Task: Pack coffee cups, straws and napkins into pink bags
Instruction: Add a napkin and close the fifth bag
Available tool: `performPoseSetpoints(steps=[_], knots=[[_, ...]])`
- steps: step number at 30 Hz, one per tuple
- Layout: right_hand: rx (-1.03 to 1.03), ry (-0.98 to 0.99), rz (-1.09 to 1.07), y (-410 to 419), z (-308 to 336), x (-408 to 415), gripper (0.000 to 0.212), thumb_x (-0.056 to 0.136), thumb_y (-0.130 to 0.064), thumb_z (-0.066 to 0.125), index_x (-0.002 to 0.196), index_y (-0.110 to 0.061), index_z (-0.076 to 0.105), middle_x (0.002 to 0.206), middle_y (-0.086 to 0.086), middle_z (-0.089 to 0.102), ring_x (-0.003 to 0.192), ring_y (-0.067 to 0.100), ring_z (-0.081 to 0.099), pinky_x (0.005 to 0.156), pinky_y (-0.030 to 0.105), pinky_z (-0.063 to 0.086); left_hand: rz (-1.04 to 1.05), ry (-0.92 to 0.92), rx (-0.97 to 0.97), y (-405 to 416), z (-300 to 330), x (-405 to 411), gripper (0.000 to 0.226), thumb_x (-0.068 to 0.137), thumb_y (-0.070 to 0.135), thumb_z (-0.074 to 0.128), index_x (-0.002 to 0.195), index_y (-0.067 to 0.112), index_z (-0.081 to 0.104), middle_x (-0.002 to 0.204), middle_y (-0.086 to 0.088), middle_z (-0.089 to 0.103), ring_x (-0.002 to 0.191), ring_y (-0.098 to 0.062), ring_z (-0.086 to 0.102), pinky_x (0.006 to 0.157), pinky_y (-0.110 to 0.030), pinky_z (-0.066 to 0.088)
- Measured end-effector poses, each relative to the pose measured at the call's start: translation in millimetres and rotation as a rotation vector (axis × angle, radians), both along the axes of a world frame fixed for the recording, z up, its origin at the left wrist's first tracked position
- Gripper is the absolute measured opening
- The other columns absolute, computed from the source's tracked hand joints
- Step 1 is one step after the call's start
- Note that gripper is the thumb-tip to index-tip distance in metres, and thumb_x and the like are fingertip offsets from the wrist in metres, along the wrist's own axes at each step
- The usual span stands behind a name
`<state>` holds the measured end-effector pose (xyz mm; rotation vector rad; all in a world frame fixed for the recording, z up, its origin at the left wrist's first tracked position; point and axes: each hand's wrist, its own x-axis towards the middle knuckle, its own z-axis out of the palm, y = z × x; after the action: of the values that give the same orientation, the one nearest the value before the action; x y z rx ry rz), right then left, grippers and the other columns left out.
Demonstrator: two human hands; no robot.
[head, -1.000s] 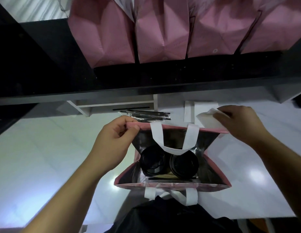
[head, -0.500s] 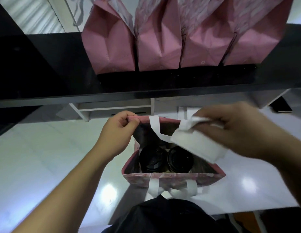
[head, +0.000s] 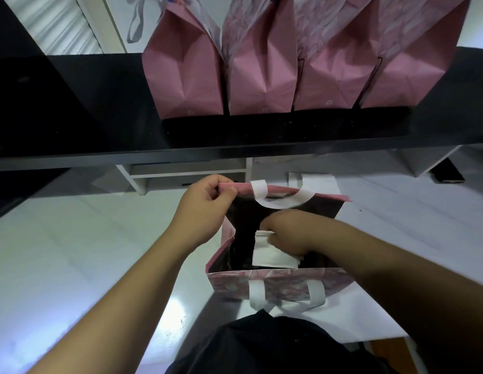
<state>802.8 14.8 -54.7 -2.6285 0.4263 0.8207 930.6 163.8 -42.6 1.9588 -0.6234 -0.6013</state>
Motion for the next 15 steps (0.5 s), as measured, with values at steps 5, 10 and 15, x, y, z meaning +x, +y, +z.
performPoseSetpoints(steps=[5,10,15], knots=[[-0.124,0.030,0.036,0,-11,1,0.033,0.100,-0.016,0.055,0.133,-0.016,0.056,0.124,0.006,0.067,0.101,0.027,0.065,0.071,0.030,0.047,-0.011,-0.019,0.007,0,-1,1,0.017,0.103,0.032,0.058,0.091,0.031,0.070,0.083,0.007,0.072,0.082,-0.015,0.065,0.073,-0.035,0.057],[-0.206,-0.076,0.084,9,7,-14,0.034,0.098,-0.008,0.054,0.130,-0.018,0.055,0.116,0.003,0.069,0.092,0.020,0.067,0.068,0.022,0.046,-0.010,-0.016,0.006,2,-1,3,0.017,0.103,0.032,0.058,0.093,0.031,0.071,0.085,0.013,0.073,0.085,-0.008,0.067,0.077,-0.032,0.058],[0.054,-0.204,-0.043,14,64,-49,0.044,0.106,-0.025,0.048,0.149,-0.036,0.046,0.145,-0.016,0.055,0.128,0.008,0.056,0.103,0.022,0.046,-0.029,-0.010,0.026,8,2,3,0.020,0.104,0.033,0.056,0.097,0.031,0.075,0.089,0.011,0.075,0.086,-0.011,0.068,0.076,-0.036,0.059]])
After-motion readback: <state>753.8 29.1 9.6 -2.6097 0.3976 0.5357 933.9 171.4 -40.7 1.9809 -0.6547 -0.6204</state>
